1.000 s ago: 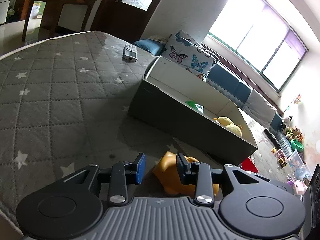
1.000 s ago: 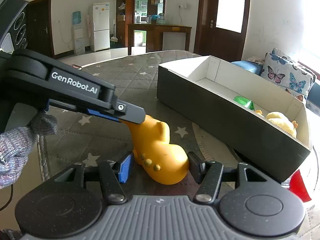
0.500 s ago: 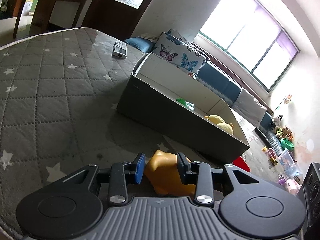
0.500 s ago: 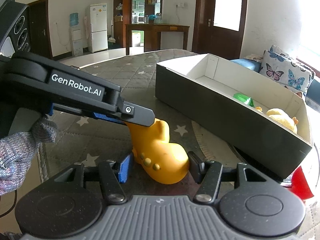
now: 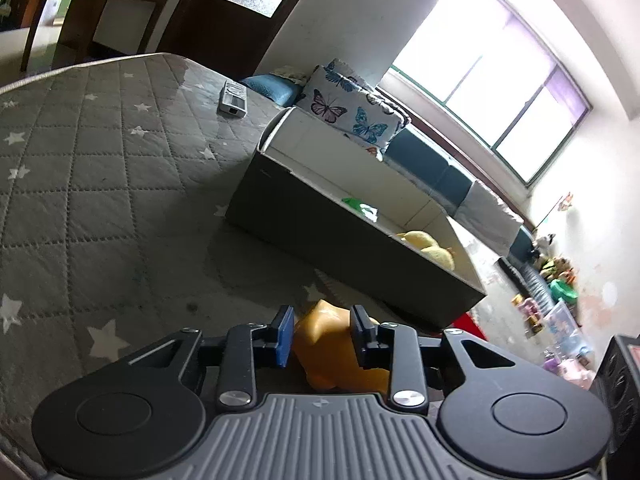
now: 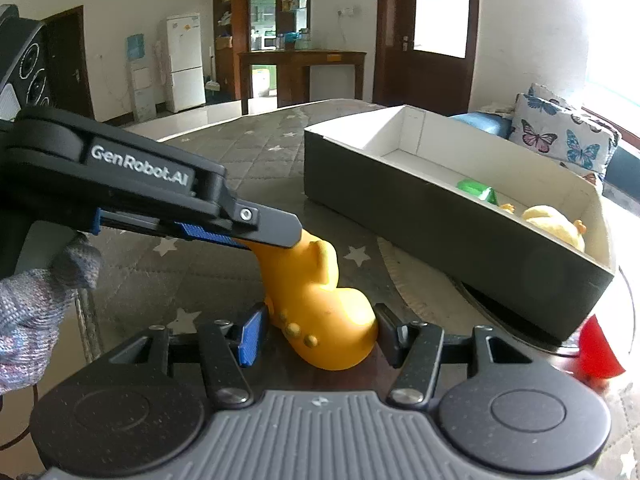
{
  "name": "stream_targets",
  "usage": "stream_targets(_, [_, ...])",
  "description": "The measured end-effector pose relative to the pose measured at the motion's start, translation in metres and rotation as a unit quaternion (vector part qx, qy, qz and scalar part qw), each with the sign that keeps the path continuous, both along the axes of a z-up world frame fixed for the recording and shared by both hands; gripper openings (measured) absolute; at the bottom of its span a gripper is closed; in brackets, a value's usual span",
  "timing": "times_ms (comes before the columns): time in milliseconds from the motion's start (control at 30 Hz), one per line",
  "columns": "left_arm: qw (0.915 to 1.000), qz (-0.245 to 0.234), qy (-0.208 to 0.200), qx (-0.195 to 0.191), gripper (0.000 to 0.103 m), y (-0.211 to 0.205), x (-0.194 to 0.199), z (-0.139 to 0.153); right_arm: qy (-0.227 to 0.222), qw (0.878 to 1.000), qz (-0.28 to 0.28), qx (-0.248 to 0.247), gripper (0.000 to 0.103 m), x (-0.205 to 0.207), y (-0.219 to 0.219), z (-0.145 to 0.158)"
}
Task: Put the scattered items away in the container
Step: 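Close the right tool on the orange duck while the left tool pinches its head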
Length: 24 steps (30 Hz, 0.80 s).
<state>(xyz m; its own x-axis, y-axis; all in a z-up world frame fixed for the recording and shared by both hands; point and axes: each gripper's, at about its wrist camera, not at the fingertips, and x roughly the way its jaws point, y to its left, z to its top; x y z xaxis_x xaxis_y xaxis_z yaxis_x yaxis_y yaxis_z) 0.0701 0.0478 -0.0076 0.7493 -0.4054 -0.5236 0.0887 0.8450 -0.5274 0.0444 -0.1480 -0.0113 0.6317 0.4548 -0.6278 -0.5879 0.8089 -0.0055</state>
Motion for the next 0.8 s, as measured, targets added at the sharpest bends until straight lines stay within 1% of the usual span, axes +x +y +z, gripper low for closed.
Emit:
stream_targets(233, [0.9997, -0.009, -0.022, -0.006, 0.031, -0.004, -0.005, 0.014, -0.013, 1.000, -0.018, 0.008, 0.054, -0.004, -0.007, 0.010])
stream_targets(300, [0.9997, -0.009, -0.020, -0.005, 0.031, -0.006, -0.003, 0.013, -0.014, 1.000, -0.019, 0.006, 0.054, -0.004, -0.008, 0.011])
stream_targets(433, [1.0000, -0.004, 0.000, -0.008, 0.030, -0.005, 0.003, 0.005, -0.001, 1.000, -0.020, 0.002, 0.053, -0.003, -0.007, 0.007])
stream_targets(500, [0.9999, -0.001, 0.011, -0.009, 0.029, -0.004, 0.006, 0.000, 0.013, 1.000, -0.017, -0.002, 0.052, -0.002, -0.004, 0.005])
stream_targets(600, [0.9994, 0.010, 0.023, -0.025, 0.030, -0.002, 0.011, -0.006, 0.023, 1.000, -0.018, -0.009, 0.052, -0.002, 0.000, 0.005])
stream_targets(633, [0.9992, 0.012, 0.025, -0.029, 0.030, -0.001, 0.010, -0.006, 0.025, 0.999, -0.018, -0.011, 0.053, -0.002, 0.000, 0.005])
stream_targets(733, [0.9984, 0.019, 0.033, -0.042, 0.030, 0.002, 0.008, -0.006, 0.033, 0.999, -0.018, -0.010, 0.053, -0.001, 0.000, 0.003])
stream_targets(800, [0.9971, 0.026, 0.044, -0.057, 0.032, 0.005, 0.006, -0.008, 0.037, 0.999, -0.017, -0.009, 0.053, -0.002, -0.001, 0.001])
